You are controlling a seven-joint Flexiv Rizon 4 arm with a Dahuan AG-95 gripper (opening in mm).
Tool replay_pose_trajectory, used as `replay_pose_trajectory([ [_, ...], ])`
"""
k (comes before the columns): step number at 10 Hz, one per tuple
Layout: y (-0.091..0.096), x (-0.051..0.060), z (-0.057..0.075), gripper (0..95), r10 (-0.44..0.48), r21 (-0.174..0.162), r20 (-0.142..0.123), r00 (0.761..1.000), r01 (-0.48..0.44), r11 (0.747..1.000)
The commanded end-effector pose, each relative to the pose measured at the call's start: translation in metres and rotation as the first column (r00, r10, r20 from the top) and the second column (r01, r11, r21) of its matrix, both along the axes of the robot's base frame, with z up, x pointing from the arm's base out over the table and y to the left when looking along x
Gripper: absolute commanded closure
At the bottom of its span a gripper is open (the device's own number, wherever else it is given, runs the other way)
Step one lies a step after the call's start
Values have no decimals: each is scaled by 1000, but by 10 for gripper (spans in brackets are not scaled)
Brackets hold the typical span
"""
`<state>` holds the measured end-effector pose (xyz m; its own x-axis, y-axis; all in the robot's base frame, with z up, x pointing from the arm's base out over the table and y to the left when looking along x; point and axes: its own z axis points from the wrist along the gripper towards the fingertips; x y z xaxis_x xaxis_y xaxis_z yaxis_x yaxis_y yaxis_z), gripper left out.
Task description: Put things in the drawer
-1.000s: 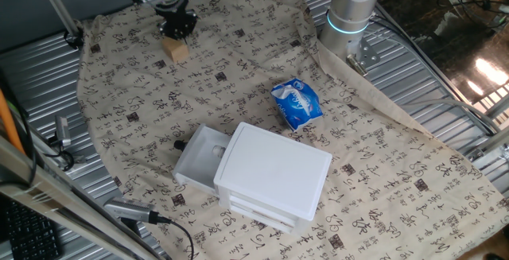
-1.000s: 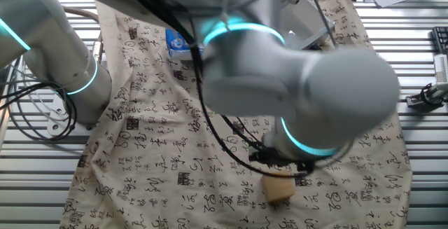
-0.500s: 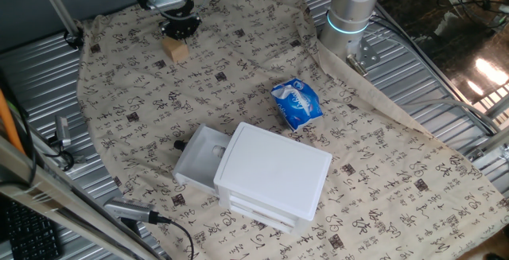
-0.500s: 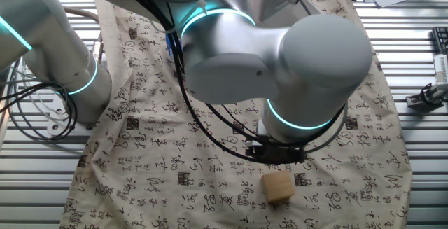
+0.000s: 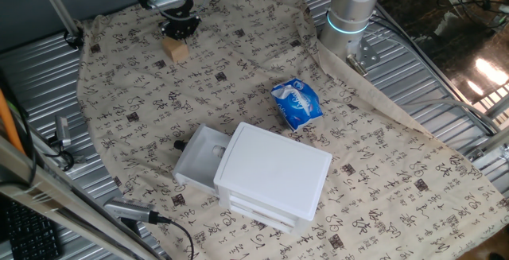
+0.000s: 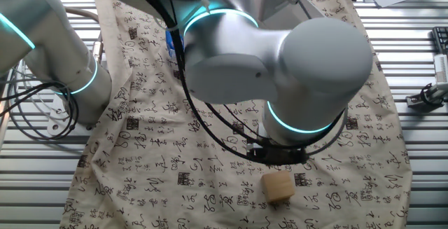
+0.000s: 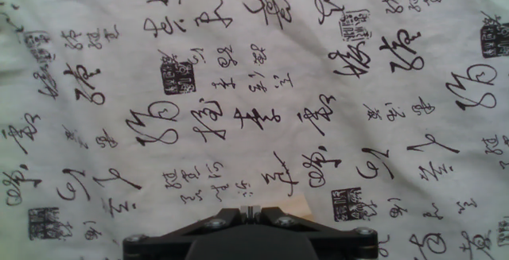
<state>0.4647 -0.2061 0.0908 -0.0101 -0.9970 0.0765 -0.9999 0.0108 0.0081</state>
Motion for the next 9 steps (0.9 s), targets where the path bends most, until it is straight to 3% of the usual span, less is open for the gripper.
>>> replay_pose_trajectory([
  [1,-16,8,-3,950,63,5,-4,998,-63,998],
  [6,-31,14,-5,950,141,-1,4,990,-141,990],
  [9,-36,19,-10,950,204,8,27,979,-204,979],
])
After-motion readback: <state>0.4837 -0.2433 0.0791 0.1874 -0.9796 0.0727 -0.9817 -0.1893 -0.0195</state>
